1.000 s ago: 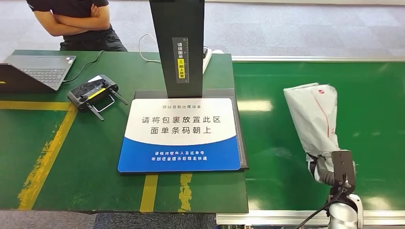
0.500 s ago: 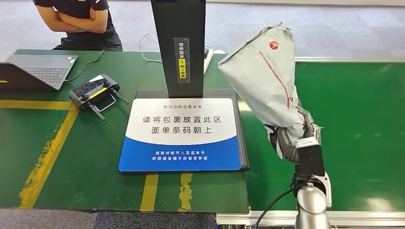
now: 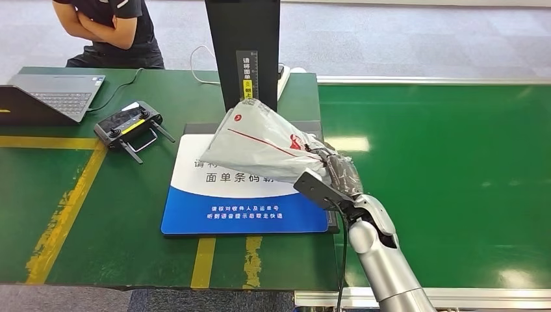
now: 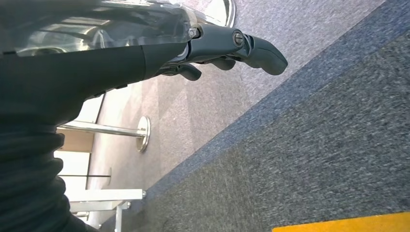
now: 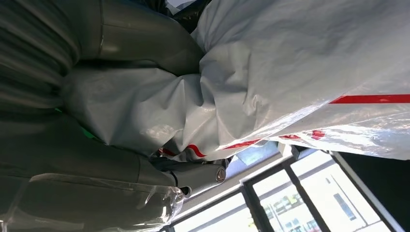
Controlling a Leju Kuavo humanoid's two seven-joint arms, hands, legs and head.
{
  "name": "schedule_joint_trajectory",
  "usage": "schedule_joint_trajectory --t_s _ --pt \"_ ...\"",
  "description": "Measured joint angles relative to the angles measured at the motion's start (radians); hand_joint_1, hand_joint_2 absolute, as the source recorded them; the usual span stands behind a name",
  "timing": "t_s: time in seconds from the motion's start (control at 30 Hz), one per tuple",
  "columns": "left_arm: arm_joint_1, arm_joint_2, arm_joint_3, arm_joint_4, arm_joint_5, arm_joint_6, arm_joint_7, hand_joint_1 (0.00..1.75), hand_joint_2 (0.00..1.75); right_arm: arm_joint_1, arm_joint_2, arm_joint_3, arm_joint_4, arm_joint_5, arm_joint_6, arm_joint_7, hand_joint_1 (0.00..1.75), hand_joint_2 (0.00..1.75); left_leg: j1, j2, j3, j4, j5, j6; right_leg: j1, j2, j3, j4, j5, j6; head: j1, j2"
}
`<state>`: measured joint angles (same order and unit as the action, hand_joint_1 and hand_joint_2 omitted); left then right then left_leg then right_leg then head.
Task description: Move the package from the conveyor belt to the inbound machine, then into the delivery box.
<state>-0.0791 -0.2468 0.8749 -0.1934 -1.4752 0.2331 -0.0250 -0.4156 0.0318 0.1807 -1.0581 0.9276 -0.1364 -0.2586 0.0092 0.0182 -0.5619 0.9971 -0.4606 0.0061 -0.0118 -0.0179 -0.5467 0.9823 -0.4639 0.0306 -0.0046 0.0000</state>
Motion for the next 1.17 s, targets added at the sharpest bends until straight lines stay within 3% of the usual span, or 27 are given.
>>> schedule_joint_trajectory --t_s 0.17,0.53,0.67,0.83,1.0,1.17 --pt "0.000 0.000 -0.002 0.000 0.000 -0.005 0.005 0.00 1.75 -0.064 -0.018 0.042 0.137 0.003 0.084 -0.015 1.75 1.75 0.000 0.000 0.000 0.000 0.000 0.000 0.000 0.000 0.000 0.000 0.000 0.000 0.000 0.000" --pt "0.001 0.000 -0.002 0.000 0.002 0.003 0.016 0.00 1.75 -0.131 -0.025 0.090 0.271 0.002 0.091 -0.041 1.75 1.75 0.000 0.000 0.001 0.000 0.000 0.000 0.000 0.000 0.000 0.000 0.000 0.000 0.000 0.000" --pt "0.001 0.000 -0.002 0.000 0.001 0.007 0.016 0.00 1.75 -0.133 -0.025 0.100 0.295 -0.014 0.059 -0.079 0.00 1.75 0.000 0.000 0.002 0.000 0.000 0.000 0.000 0.000 0.001 0.000 0.000 0.000 0.000 0.000" --pt "0.003 0.000 -0.004 0.000 0.000 0.003 0.011 0.00 1.75 -0.040 -0.027 0.095 0.187 -0.101 -0.066 -0.260 0.00 1.75 0.000 0.000 0.001 0.000 0.000 0.000 0.000 0.000 0.000 0.000 0.000 0.000 0.000 0.000" --pt "0.004 0.000 -0.017 0.000 0.000 0.002 0.007 0.00 1.75 0.056 -0.027 0.078 0.006 -0.112 -0.192 -0.335 0.00 1.75 0.000 0.000 0.000 0.000 -0.001 0.000 0.000 0.000 -0.001 0.000 -0.001 0.000 0.000 0.000" --pt "0.004 0.000 -0.023 0.000 0.000 0.002 0.004 0.00 1.75 0.097 -0.027 0.068 -0.082 -0.126 -0.231 -0.357 0.00 1.75 0.000 0.000 0.000 0.000 -0.001 0.000 0.000 0.000 -0.001 0.000 -0.001 0.000 0.000 0.000"
